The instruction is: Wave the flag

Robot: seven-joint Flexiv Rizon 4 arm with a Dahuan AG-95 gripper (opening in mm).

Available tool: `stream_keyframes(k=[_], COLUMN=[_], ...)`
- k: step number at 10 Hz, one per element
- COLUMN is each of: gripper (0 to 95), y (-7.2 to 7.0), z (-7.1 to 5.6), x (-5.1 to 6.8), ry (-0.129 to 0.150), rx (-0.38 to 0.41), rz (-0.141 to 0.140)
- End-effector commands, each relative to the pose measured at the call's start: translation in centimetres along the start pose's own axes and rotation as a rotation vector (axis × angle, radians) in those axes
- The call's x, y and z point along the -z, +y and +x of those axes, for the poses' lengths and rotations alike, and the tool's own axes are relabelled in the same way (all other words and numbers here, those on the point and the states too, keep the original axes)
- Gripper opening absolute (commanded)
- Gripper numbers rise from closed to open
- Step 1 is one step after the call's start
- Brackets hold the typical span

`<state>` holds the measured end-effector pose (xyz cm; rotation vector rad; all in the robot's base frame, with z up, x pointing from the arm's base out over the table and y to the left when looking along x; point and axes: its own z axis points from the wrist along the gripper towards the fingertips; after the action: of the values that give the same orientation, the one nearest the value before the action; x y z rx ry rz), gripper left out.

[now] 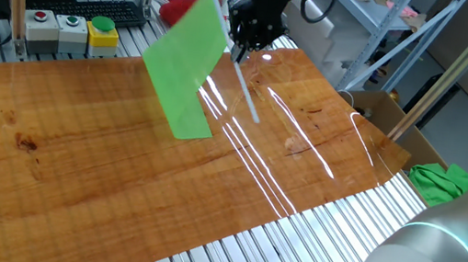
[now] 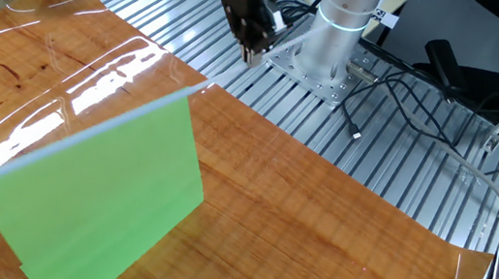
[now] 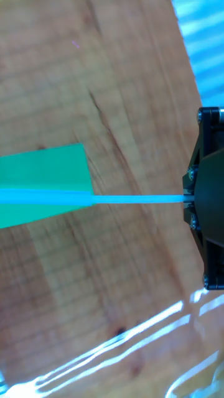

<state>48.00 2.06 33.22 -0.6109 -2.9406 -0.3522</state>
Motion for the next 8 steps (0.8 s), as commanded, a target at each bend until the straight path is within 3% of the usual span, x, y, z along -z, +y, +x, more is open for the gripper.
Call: stream_keyframes(k=[1, 2, 3, 5, 8], gripper=[0.0, 0.0, 0.0, 0.0, 0.0], y=[-0.7, -1.5, -1.9, -1.9, -1.9], z=[-0.7, -1.3, -1.8, -1.8, -1.8], x=[0.3, 0.6, 0.6, 0.6, 0.6], ry=[-0.055, -0.058, -0.06, -0.052, -0.069], rx=[0.206, 0.245, 0.254, 0.269, 0.254], rz=[0.314, 0.347, 0.354, 0.356, 0.354])
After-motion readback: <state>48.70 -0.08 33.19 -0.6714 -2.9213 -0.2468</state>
